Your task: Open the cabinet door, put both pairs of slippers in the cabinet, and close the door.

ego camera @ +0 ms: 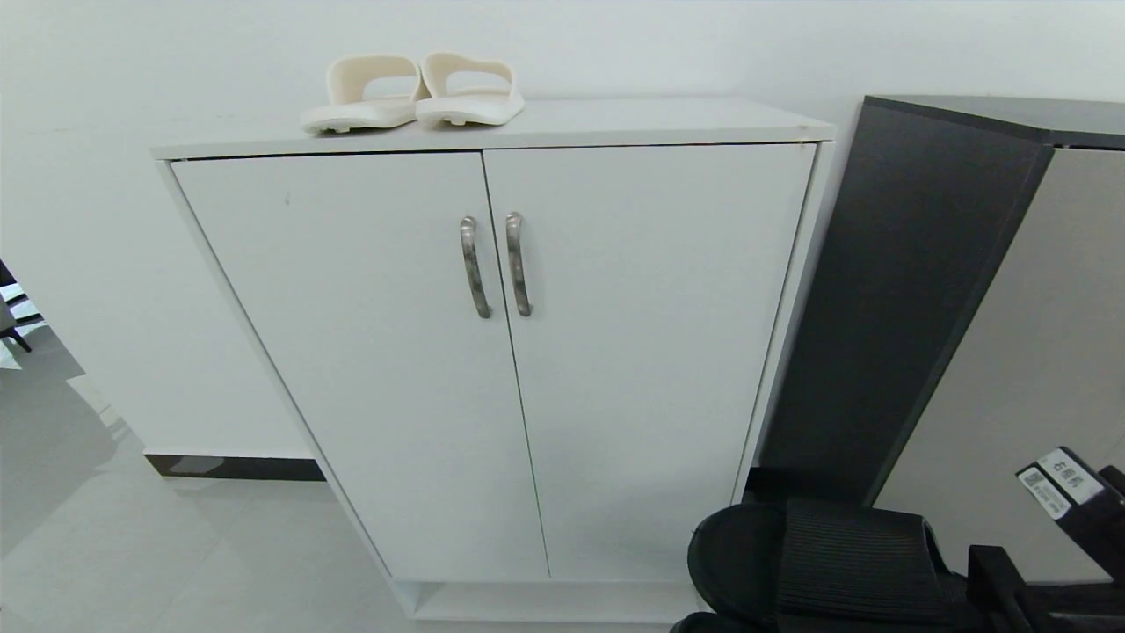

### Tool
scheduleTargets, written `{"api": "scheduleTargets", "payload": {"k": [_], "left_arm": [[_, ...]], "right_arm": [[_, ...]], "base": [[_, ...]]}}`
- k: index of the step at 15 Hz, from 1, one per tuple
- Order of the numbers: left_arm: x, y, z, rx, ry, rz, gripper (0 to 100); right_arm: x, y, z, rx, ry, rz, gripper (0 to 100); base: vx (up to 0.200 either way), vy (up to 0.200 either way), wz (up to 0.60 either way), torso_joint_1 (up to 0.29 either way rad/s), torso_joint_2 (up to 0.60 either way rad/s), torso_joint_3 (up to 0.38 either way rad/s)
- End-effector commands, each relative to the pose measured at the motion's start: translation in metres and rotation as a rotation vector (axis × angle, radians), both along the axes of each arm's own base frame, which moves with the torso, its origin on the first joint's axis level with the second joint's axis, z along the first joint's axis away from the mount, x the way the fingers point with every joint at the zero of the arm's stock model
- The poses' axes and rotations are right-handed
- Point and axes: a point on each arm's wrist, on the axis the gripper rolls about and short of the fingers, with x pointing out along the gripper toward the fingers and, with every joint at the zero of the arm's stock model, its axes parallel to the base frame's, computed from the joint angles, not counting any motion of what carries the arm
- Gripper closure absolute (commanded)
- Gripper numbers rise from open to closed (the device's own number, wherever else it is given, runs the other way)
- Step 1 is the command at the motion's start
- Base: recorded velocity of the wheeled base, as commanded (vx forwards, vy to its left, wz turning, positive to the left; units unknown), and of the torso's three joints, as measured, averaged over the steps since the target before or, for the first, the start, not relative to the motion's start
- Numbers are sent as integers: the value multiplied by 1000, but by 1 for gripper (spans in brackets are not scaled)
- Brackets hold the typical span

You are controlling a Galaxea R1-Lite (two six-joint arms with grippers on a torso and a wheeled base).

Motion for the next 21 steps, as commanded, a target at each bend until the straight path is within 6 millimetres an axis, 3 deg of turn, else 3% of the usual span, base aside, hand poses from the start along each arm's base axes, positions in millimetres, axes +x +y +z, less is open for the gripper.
{"api": "scheduleTargets", "payload": {"k": [1, 3, 6, 8, 12, 16, 21], "left_arm": [[79, -9, 95, -44, 57, -319, 0], [115, -21, 115, -46, 77, -460, 0], [144, -51, 128, -95, 149, -636, 0], [162, -68, 126, -128, 204, -701, 0], [224, -95, 103, -155, 207, -700, 0], [248, -104, 107, -245, 224, -701, 0], [264, -106, 108, -251, 213, -629, 0]], "right_arm": [[0, 0, 0, 1, -1, 1, 100], [0, 0, 1, 5, -5, 1, 100], [-1, -1, 2, 6, -9, 2, 100], [-1, -1, 3, 10, -13, 2, 100], [0, 0, 1, -3, -24, 5, 100], [0, 0, 1, -6, -25, 1, 100], [-1, -1, 2, -2, -30, -1, 100]], "base": [[0, 0, 0, 0, 0, 0], [0, 0, 0, 0, 0, 0], [0, 0, 0, 0, 0, 0], [0, 0, 0, 0, 0, 0], [0, 0, 0, 0, 0, 0], [0, 0, 0, 0, 0, 0], [0, 0, 0, 0, 0, 0]]}}
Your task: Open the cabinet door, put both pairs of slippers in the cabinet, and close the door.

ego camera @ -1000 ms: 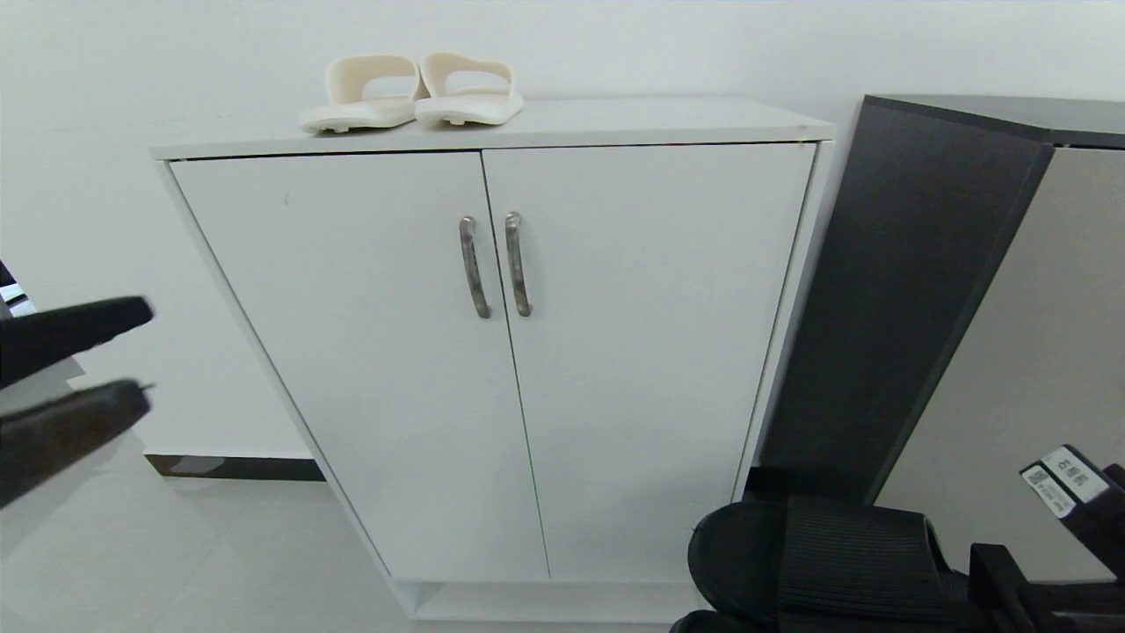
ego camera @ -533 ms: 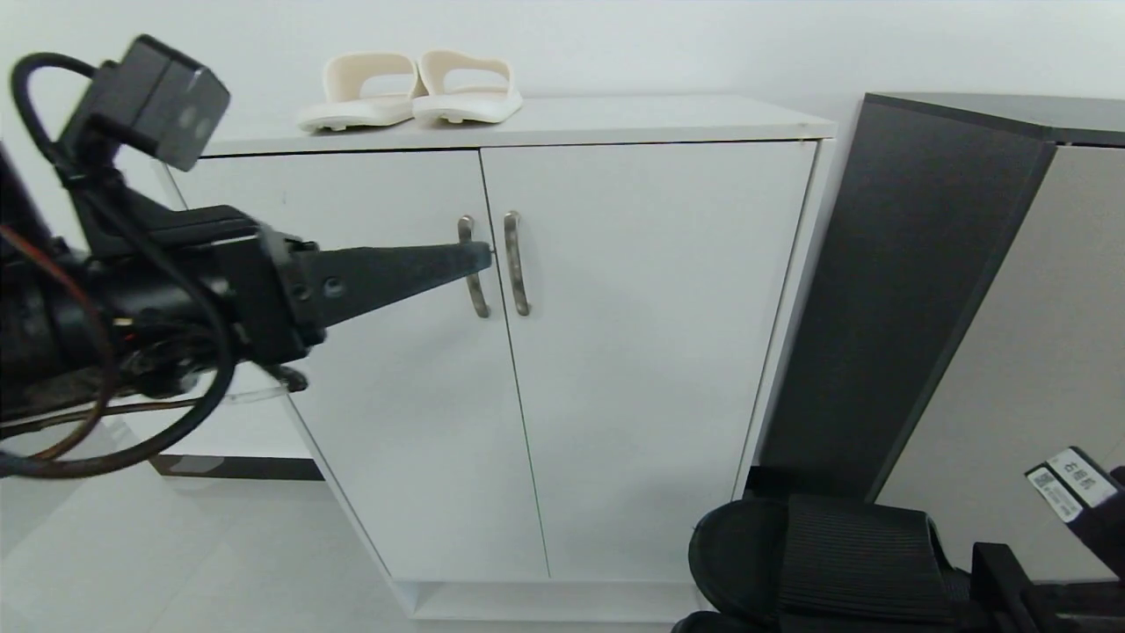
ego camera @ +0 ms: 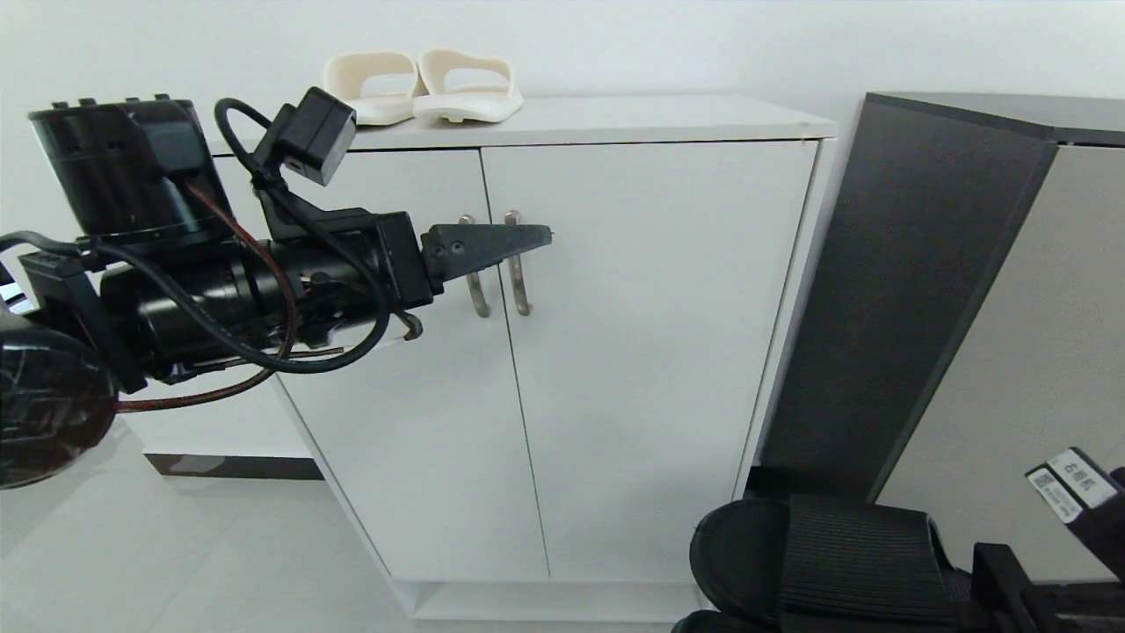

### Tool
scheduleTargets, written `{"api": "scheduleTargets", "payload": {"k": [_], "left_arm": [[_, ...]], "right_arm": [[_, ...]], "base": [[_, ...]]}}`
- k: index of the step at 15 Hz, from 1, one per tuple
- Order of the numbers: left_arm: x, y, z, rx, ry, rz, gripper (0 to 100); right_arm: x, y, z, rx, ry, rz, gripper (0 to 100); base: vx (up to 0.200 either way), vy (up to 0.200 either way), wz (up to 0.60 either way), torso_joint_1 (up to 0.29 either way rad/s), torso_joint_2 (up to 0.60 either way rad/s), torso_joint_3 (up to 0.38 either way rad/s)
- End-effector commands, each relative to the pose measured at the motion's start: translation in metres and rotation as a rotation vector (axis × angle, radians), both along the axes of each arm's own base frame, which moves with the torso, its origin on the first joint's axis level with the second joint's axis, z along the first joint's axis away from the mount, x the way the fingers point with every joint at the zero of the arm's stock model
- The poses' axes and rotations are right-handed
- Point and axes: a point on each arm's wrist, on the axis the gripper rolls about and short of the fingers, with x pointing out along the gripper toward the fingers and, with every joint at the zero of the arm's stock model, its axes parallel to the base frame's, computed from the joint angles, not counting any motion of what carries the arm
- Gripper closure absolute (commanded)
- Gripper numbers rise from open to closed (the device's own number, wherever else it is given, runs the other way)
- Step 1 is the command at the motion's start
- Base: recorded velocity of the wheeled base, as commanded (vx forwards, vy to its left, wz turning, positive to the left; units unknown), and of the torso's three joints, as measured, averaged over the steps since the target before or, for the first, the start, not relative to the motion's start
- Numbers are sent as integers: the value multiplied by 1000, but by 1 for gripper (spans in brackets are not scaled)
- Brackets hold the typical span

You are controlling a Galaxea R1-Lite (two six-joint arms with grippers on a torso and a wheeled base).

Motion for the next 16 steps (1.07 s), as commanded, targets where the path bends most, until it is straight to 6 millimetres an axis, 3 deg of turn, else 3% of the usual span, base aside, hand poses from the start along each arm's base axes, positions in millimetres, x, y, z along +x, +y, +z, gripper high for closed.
{"api": "scheduleTargets", "payload": {"k": [1, 5, 11, 16], "left_arm": [[10, -2, -4, 6, 15, 45, 0], [16, -4, -5, 8, 17, 72, 0], [41, 1, -12, 11, 19, 155, 0], [48, -2, -18, 16, 34, 152, 0]], "right_arm": [[0, 0, 0, 1, -2, 0, 100], [-1, -1, 1, -3, -23, 3, 100], [-1, -1, 0, -5, -23, 3, 100], [-1, -1, 0, -6, -22, 3, 100]], "base": [[0, 0, 0, 0, 0, 0], [0, 0, 0, 0, 0, 0], [0, 0, 0, 0, 0, 0], [0, 0, 0, 0, 0, 0]]}}
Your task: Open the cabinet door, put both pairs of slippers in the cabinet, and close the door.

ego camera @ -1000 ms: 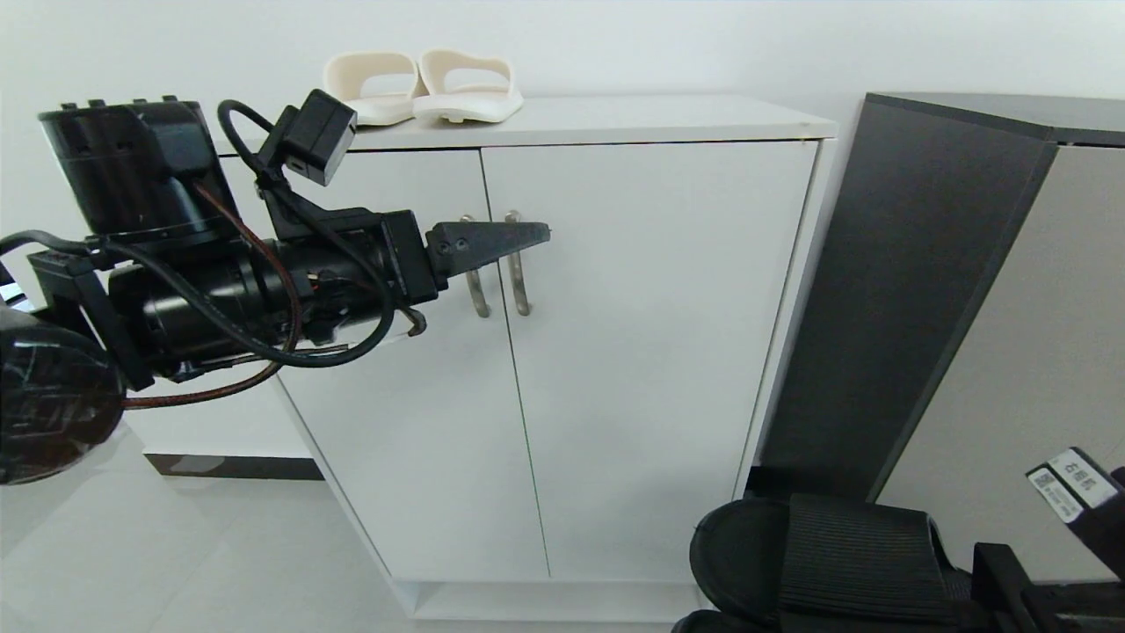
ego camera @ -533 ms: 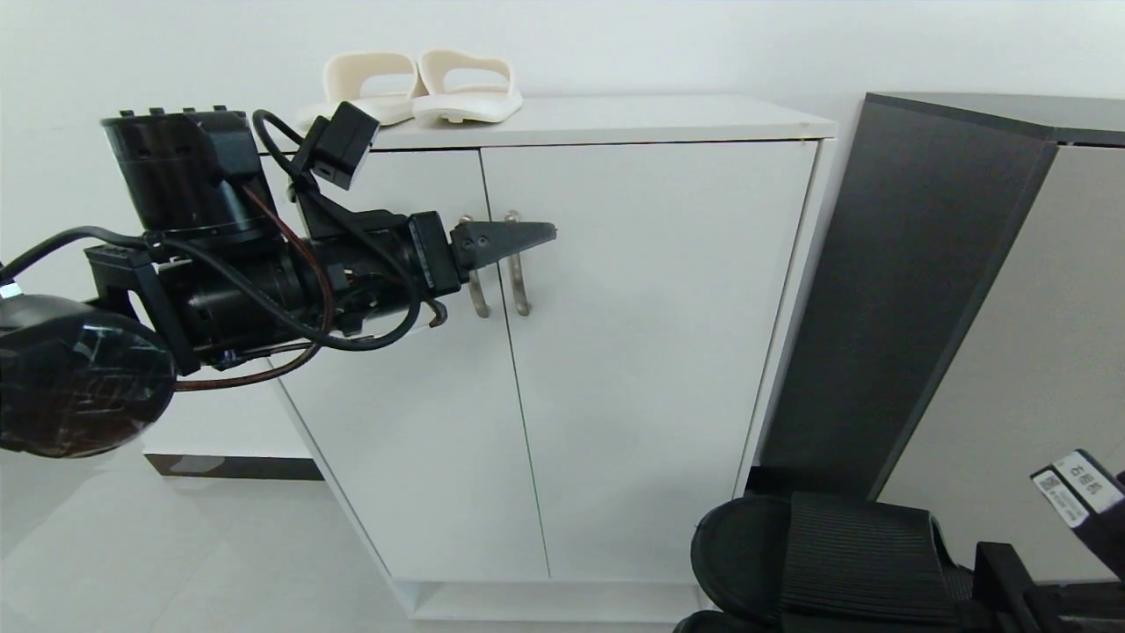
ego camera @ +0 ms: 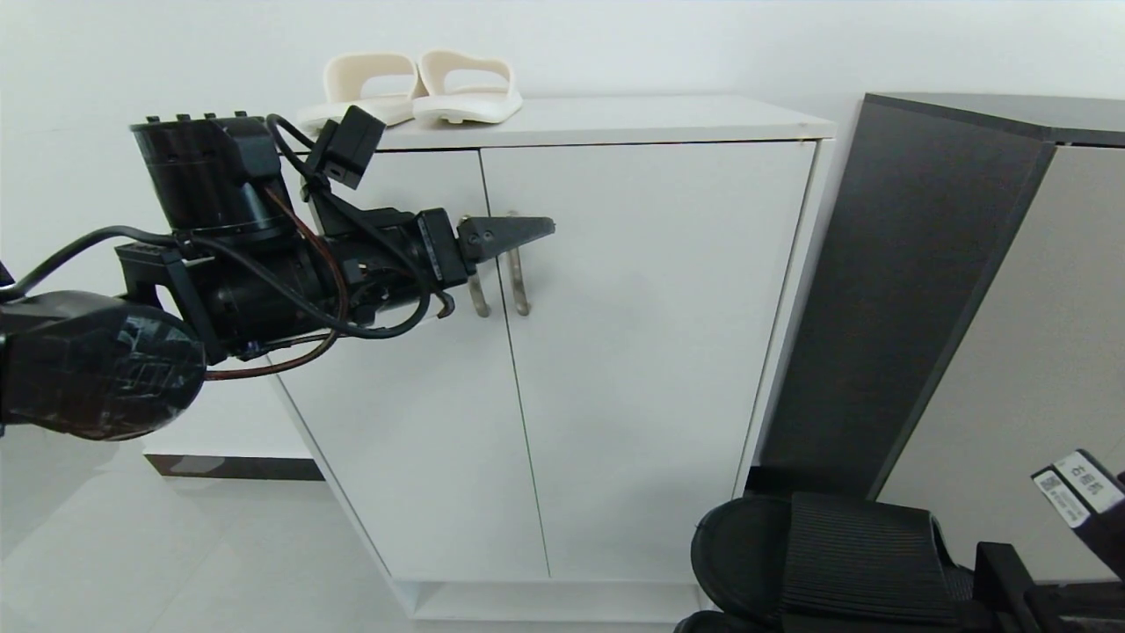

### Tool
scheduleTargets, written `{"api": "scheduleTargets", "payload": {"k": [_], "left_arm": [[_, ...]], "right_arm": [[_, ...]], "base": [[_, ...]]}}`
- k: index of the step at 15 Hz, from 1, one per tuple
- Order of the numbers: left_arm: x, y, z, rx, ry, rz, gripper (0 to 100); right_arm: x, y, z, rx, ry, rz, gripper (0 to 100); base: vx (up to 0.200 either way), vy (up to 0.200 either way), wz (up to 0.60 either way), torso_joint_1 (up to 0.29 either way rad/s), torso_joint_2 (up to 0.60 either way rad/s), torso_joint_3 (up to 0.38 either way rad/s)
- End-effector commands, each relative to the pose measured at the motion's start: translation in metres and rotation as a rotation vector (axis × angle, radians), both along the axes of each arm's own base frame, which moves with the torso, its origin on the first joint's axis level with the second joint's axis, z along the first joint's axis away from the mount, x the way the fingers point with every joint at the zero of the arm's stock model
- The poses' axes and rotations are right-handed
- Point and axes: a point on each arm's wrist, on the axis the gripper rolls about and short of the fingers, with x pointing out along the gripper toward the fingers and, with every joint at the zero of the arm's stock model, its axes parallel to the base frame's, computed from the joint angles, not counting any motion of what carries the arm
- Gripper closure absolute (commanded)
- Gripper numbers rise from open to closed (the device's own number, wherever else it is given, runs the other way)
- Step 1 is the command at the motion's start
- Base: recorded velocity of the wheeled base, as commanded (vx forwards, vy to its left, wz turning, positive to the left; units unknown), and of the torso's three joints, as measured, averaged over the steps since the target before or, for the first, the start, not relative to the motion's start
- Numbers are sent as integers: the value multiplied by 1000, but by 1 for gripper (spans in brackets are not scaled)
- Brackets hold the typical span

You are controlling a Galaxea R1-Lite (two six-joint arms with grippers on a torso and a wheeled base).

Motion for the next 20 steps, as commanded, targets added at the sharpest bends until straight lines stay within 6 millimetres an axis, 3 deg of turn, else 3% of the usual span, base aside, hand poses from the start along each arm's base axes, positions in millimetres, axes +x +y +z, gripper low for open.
{"api": "scheduleTargets", "payload": {"k": [1, 6, 7, 10, 13, 20], "left_arm": [[6, -6, -6, 6, 18, -9, 0], [12, -14, -12, 12, 34, -26, 0], [12, -14, -13, 13, 37, -26, 100], [9, -12, -12, 12, 36, -23, 100], [-11, -8, -5, 7, 17, -32, 100], [-121, 20, -3, -12, -36, -96, 100]], "right_arm": [[0, 0, 0, 1, -1, 1, 100], [0, 0, 0, 1, -1, 2, 100], [0, 0, 0, 1, -1, 2, 100], [-1, -1, -1, -1, 1, 6, 100], [-2, -2, 0, 3, -3, 9, 100], [-6, -4, -6, -15, -29, 50, 100]], "base": [[0, 0, 0, 0, 0, 0], [0, 0, 0, 0, 0, 0], [0, 0, 0, 0, 0, 0], [0, 0, 0, 0, 0, 0], [0, 0, 0, 0, 0, 0], [0, 0, 0, 0, 0, 0]]}}
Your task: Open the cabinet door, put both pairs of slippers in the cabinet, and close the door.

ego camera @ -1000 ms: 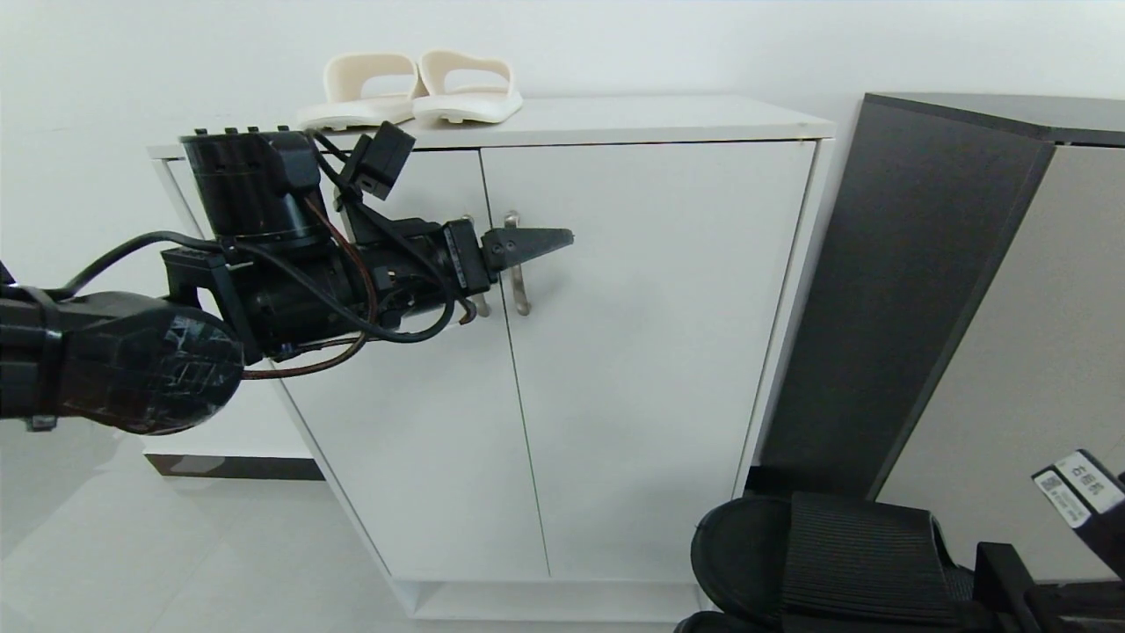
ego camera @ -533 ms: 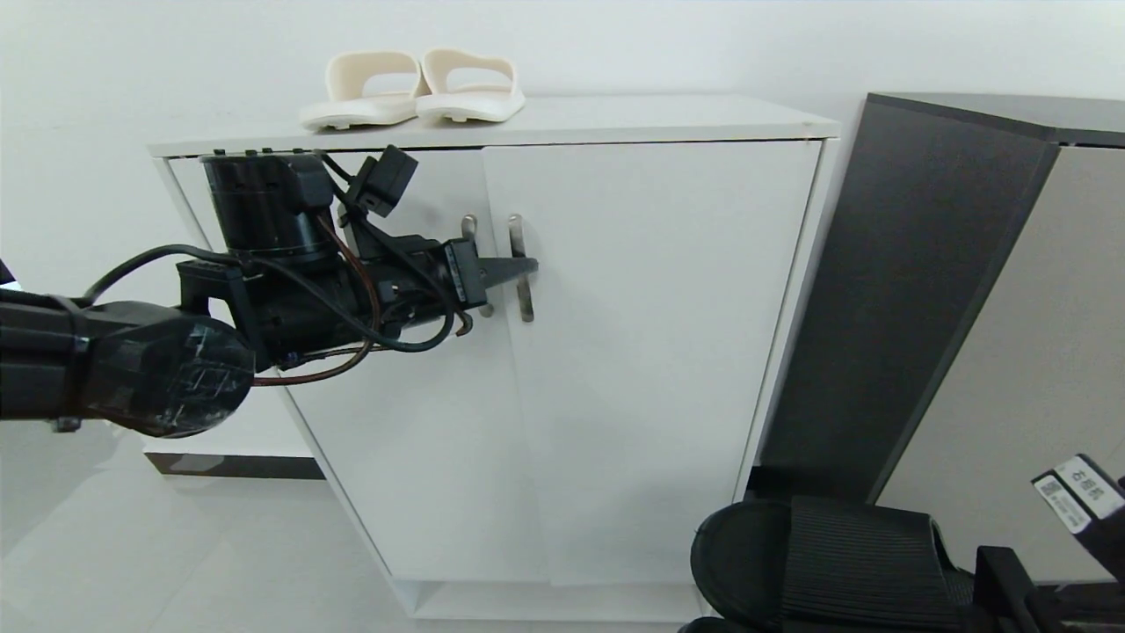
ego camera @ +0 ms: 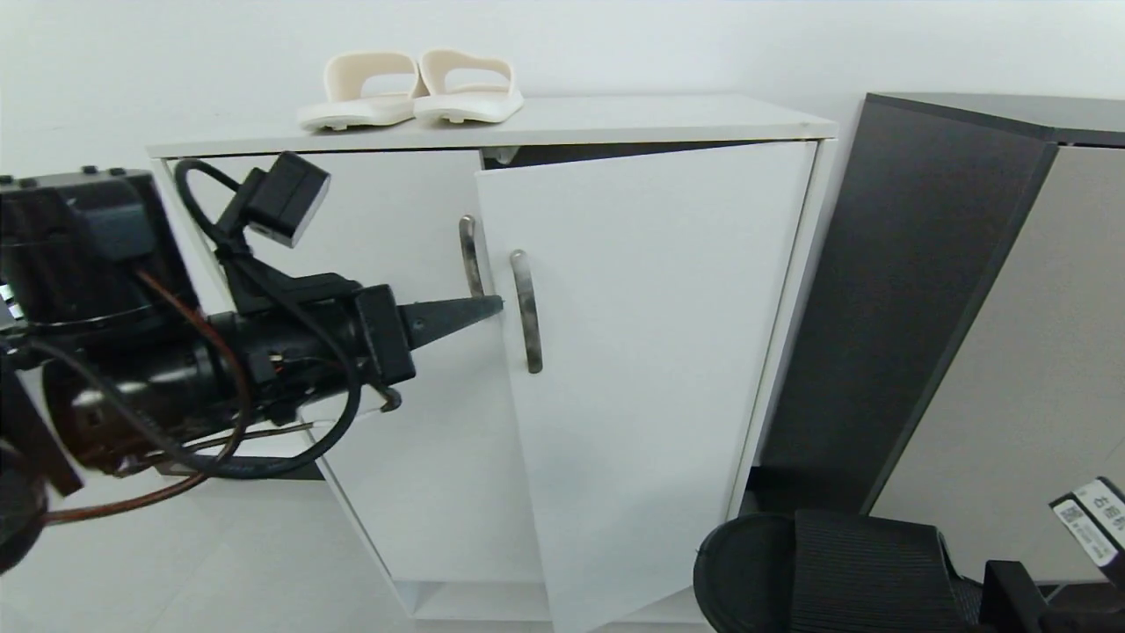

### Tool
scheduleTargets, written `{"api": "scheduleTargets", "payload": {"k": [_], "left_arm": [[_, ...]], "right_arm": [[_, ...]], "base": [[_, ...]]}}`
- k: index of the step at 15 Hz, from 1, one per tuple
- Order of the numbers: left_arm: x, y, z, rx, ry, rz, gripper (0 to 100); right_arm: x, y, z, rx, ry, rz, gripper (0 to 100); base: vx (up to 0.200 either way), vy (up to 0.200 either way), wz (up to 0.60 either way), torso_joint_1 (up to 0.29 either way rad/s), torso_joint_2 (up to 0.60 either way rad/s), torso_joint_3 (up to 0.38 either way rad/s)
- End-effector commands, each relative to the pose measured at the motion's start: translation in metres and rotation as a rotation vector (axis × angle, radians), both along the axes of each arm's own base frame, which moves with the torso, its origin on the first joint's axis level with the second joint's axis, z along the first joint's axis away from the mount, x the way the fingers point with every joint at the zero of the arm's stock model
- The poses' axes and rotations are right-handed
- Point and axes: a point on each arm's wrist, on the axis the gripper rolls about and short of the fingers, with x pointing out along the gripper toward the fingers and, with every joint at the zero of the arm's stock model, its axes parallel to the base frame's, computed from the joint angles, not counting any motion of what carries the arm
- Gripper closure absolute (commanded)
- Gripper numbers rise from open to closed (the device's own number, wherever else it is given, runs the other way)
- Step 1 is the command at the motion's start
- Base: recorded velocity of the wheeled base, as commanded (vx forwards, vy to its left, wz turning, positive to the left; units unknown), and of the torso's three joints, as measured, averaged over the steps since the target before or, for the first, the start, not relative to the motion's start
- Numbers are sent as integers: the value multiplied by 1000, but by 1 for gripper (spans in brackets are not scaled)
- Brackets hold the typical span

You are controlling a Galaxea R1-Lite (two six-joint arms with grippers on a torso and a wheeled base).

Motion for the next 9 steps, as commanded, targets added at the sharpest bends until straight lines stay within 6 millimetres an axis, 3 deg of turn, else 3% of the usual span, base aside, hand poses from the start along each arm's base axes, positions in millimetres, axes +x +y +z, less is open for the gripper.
{"api": "scheduleTargets", "payload": {"k": [1, 4, 7, 9], "left_arm": [[-50, 19, 9, -35, -78, -19, 100], [-71, 29, 15, -61, -126, -10, 100], [-53, 35, 13, -63, -81, 61, 100], [-23, 32, 8, -43, -32, 97, 100]], "right_arm": [[0, 0, -1, -3, 0, 0, 100], [-2, -1, -3, -1, 9, 25, 100], [-8, -3, -5, 19, 26, 141, 100], [-5, 0, -7, 15, 43, 164, 100]], "base": [[0, 0, 0, 0, 0, 0], [0, 0, 0, 0, 0, 0], [0, 0, 0, 0, 0, 0], [0, 0, 0, 0, 0, 0]]}}
